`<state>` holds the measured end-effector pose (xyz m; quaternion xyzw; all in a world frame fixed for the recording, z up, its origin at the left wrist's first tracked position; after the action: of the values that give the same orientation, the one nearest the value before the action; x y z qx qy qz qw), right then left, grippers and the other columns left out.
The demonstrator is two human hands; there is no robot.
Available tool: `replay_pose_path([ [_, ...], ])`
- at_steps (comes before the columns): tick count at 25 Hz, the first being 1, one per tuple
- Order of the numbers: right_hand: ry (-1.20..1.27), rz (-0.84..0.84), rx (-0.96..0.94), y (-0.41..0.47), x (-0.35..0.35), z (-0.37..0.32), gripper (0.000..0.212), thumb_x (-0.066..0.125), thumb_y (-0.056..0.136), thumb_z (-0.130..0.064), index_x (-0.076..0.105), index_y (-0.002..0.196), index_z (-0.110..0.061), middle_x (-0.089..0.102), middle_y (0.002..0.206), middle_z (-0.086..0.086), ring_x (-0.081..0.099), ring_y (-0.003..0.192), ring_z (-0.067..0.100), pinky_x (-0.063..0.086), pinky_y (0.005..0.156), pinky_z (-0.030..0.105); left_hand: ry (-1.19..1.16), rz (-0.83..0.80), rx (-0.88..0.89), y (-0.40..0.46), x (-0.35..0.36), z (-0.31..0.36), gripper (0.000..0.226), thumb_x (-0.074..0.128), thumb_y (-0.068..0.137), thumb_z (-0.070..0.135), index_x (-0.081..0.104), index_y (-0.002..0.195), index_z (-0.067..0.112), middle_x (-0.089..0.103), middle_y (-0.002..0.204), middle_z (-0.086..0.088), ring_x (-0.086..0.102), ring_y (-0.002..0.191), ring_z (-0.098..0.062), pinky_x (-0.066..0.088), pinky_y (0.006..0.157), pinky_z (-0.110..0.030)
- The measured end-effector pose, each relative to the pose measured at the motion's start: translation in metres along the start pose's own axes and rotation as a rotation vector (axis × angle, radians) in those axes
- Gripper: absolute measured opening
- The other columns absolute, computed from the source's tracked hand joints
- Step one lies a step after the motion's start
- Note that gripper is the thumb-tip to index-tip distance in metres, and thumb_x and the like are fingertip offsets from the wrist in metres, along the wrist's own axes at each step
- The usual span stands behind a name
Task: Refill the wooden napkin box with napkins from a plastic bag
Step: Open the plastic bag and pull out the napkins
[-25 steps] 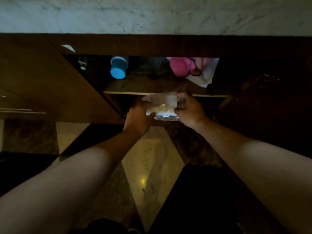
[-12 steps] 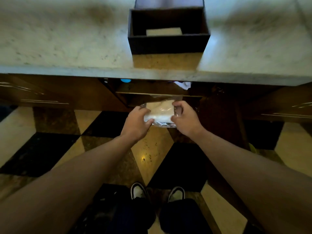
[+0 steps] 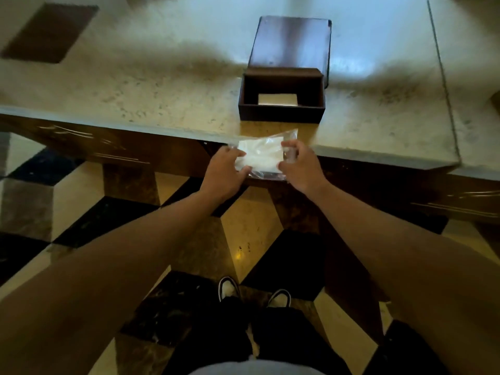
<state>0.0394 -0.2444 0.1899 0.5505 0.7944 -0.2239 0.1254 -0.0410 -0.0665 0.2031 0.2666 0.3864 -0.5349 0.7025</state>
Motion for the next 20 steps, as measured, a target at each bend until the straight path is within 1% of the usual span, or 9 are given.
replay_pose_path([
  [2,-0.024,-0.007,-0.027,0.002,-0.009,-0.022,0.053,0.071,0.084,-0.002,0.056,0.131,-0.019,0.057,0.132,0.006,0.058,0.115,0.022,0.058,0.087,0.032,0.002,0.029,-0.018,0.000,-0.017,0.011,0.044,0.071,0.092,0.027,0.063,0.132,0.009,0.059,0.135,-0.014,0.058,0.120,-0.027,0.048,0.106,-0.039],
  [3,-0.035,-0.006,-0.051,0.005,-0.012,-0.032,0.053,0.072,0.083,-0.002,0.056,0.131,-0.018,0.058,0.132,0.007,0.060,0.114,0.023,0.058,0.086,0.033,-0.008,0.039,-0.024,0.001,-0.024,0.014,0.043,0.070,0.093,0.027,0.063,0.132,0.009,0.059,0.136,-0.015,0.058,0.120,-0.027,0.048,0.106,-0.039],
  [6,-0.065,-0.022,-0.125,0.017,-0.017,-0.058,0.055,0.073,0.082,-0.003,0.056,0.133,-0.015,0.058,0.135,0.010,0.059,0.119,0.026,0.057,0.095,0.037,-0.034,0.074,-0.024,0.011,-0.045,0.018,0.044,0.070,0.092,0.025,0.062,0.132,0.008,0.058,0.136,-0.016,0.059,0.118,-0.028,0.049,0.105,-0.039],
  [9,-0.077,-0.012,-0.157,0.033,-0.015,-0.077,0.054,0.074,0.081,-0.003,0.057,0.132,-0.015,0.059,0.134,0.010,0.058,0.117,0.022,0.055,0.095,0.033,-0.048,0.114,-0.039,0.027,-0.059,0.013,0.043,0.072,0.091,0.022,0.063,0.130,0.007,0.059,0.133,-0.016,0.060,0.116,-0.029,0.051,0.103,-0.040],
  [12,-0.085,-0.017,-0.165,0.057,-0.004,-0.094,0.054,0.074,0.081,-0.003,0.058,0.131,-0.014,0.060,0.132,0.011,0.058,0.117,0.023,0.055,0.093,0.032,-0.064,0.111,-0.067,0.053,-0.068,-0.002,0.044,0.073,0.090,0.023,0.063,0.129,0.008,0.059,0.133,-0.017,0.061,0.115,-0.030,0.051,0.101,-0.038],
  [14,-0.060,-0.030,-0.149,0.077,0.007,-0.104,0.054,0.073,0.081,-0.002,0.058,0.131,-0.015,0.059,0.130,0.012,0.061,0.115,0.026,0.057,0.092,0.039,-0.094,0.099,-0.101,0.074,-0.073,-0.017,0.045,0.074,0.089,0.023,0.062,0.130,0.009,0.059,0.133,-0.016,0.063,0.111,-0.030,0.052,0.101,-0.041],
  [16,-0.022,-0.045,-0.119,0.098,0.021,-0.112,0.055,0.072,0.081,-0.001,0.057,0.131,-0.015,0.059,0.130,0.013,0.063,0.112,0.030,0.059,0.089,0.045,-0.115,0.086,-0.118,0.100,-0.075,-0.034,0.045,0.074,0.089,0.022,0.063,0.130,0.009,0.060,0.131,-0.015,0.064,0.109,-0.030,0.052,0.099,-0.040],
  [18,-0.026,-0.054,-0.107,0.123,0.037,-0.119,0.055,0.072,0.081,-0.001,0.057,0.132,-0.016,0.058,0.133,0.013,0.062,0.115,0.030,0.058,0.092,0.045,-0.124,0.074,-0.133,0.130,-0.076,-0.052,0.044,0.073,0.088,0.020,0.063,0.129,0.009,0.061,0.129,-0.015,0.065,0.107,-0.031,0.050,0.099,-0.037],
  [20,-0.077,-0.062,-0.105,0.152,0.057,-0.127,0.055,0.073,0.082,-0.002,0.057,0.132,-0.017,0.057,0.136,0.011,0.057,0.121,0.026,0.053,0.099,0.042,-0.140,0.061,-0.164,0.163,-0.075,-0.074,0.042,0.072,0.088,0.018,0.064,0.128,0.008,0.061,0.128,-0.016,0.064,0.109,-0.031,0.046,0.097,-0.030],
])
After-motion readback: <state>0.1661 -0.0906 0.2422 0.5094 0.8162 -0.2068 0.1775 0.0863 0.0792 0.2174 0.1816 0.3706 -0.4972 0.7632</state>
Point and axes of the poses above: each hand's wrist, its own y-axis towards the middle knuckle, its own x-axis out of the palm, z = x × y, the point moved 3 cm from there along y, towards the middle knuckle
